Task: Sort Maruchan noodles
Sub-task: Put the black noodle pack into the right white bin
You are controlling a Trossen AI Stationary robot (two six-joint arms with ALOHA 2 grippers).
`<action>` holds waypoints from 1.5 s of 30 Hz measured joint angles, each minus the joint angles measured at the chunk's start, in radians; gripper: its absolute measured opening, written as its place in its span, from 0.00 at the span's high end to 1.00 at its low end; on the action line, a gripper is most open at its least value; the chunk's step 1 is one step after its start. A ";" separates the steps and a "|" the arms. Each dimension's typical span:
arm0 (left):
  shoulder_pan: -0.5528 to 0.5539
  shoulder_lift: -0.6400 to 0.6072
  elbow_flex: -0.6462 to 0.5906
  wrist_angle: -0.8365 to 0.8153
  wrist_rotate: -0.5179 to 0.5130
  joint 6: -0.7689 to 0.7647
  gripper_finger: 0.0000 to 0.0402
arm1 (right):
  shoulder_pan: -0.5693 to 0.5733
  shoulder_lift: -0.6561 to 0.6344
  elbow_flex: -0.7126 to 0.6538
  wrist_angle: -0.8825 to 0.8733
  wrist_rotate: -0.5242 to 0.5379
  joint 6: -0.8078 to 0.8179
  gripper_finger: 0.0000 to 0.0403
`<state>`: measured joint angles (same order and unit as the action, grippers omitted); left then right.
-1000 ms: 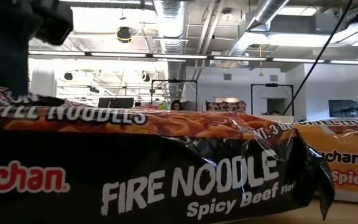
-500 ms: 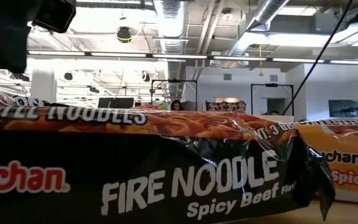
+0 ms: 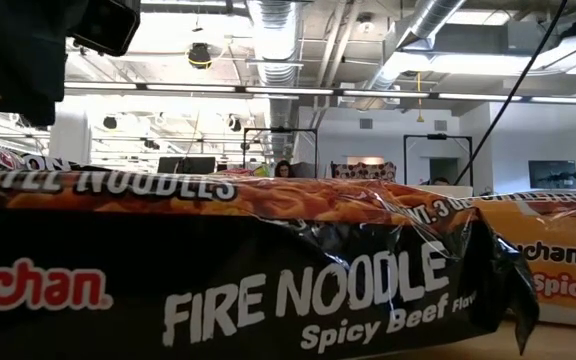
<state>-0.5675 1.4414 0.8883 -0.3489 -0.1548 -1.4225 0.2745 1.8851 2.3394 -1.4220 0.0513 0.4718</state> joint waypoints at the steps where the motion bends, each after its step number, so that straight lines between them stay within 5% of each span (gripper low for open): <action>1: 0.004 0.000 0.000 0.000 0.000 -0.006 0.77 | 0.000 0.000 0.000 0.000 0.000 -0.001 0.63; 10: 0.010 0.000 0.000 -0.068 -0.050 -0.116 0.60 | 0.000 0.000 0.000 -0.008 0.000 -0.009 0.63; 31: 0.010 0.001 0.000 -0.074 -0.049 -0.145 0.59 | 0.000 0.000 0.000 -0.006 0.000 -0.012 0.63; 45: 0.011 0.140 0.001 0.018 0.027 -0.153 0.59 | -0.001 -0.001 0.001 -0.005 0.001 -0.009 0.63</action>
<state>-0.5560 1.5815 0.8897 -0.3305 -0.1280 -1.5758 0.2731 1.8839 2.3402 -1.4271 0.0521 0.4629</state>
